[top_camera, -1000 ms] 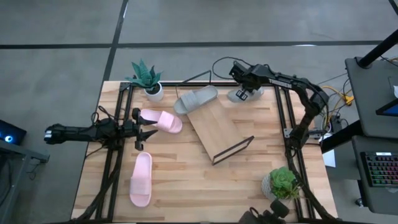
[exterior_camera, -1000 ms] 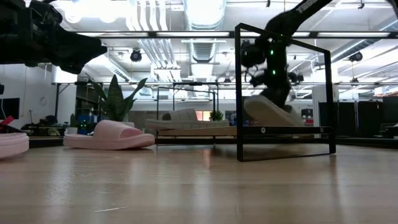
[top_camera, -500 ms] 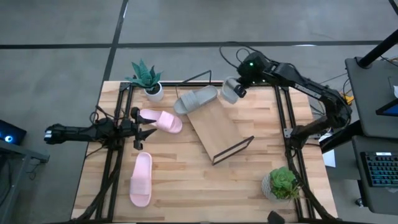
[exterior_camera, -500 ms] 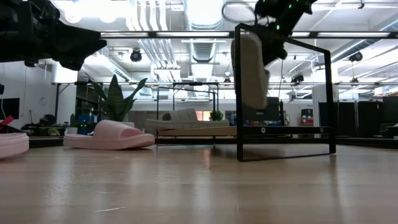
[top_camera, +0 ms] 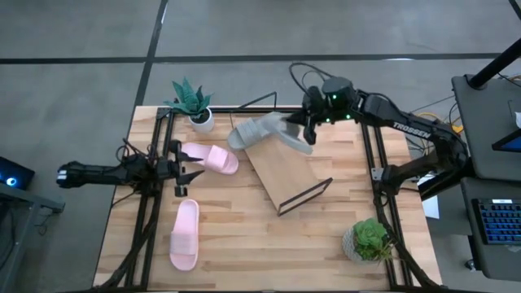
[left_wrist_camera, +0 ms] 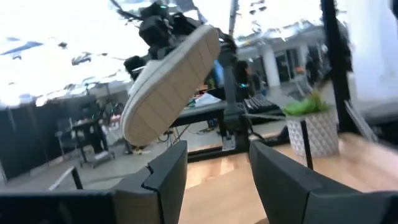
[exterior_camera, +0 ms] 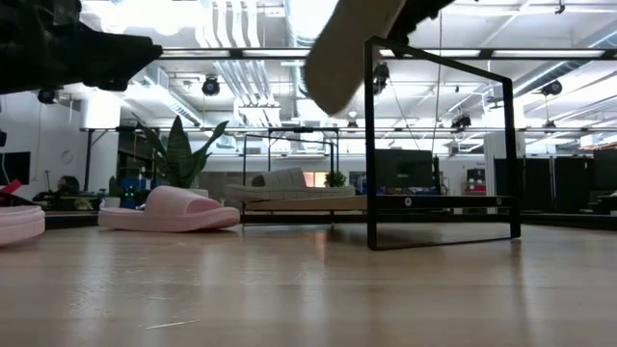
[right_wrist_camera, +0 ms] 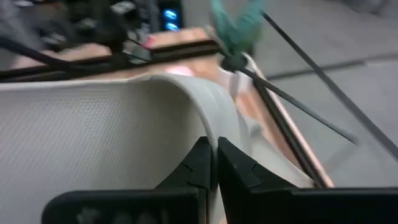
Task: Pick and place slides into the shelf
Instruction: Put the gray slide on the shelf
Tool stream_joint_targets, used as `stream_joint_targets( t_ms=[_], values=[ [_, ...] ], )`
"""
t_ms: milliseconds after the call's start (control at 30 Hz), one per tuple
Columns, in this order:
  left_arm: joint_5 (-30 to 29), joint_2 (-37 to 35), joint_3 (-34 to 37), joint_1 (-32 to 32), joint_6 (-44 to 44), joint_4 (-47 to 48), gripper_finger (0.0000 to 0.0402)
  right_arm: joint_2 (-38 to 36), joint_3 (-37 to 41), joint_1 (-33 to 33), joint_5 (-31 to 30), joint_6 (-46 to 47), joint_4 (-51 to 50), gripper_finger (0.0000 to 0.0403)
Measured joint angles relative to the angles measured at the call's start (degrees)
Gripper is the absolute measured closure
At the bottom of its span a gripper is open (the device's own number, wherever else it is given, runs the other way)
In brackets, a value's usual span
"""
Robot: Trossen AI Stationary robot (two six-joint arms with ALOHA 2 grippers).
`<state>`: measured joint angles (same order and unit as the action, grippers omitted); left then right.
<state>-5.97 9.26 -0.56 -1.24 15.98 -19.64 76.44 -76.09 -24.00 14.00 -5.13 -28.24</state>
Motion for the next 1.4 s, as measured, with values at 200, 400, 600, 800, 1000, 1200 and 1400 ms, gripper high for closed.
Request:
stream_joint_targets(
  t_ms=[200,400,600,800,1000,1200,1400],
  values=[
    [1.4,3.3,0.0,0.0,7.5,-3.4,0.0241,1.9,0.5,6.4,0.6,-1.4,1.9,0.0394],
    [1.3,7.6,0.0,0.0,8.6,-9.9,0.0226,4.5,0.6,10.7,3.1,-2.4,9.1,0.0394],
    [1.2,12.0,-0.1,0.0,10.1,-16.3,0.0157,7.3,0.6,11.3,15.0,-2.4,17.4,0.0394],
    [2.0,17.4,-0.1,0.0,11.2,-25.6,0.0132,9.8,0.5,11.3,18.0,-3.0,21.5,0.0394],
    [2.2,23.7,-2.7,0.0,10.0,-28.2,0.0132,10.8,0.5,11.6,19.3,-3.9,24.3,0.0394],
    [2.9,32.0,-6.4,0.0,10.0,-28.0,0.0132,10.8,0.5,11.6,19.4,-4.1,26.1,0.0394],
    [2.6,39.3,-9.9,0.0,12.1,-30.9,0.0132,10.7,0.5,11.7,19.6,-4.0,25.9,0.0394]
  ],
)
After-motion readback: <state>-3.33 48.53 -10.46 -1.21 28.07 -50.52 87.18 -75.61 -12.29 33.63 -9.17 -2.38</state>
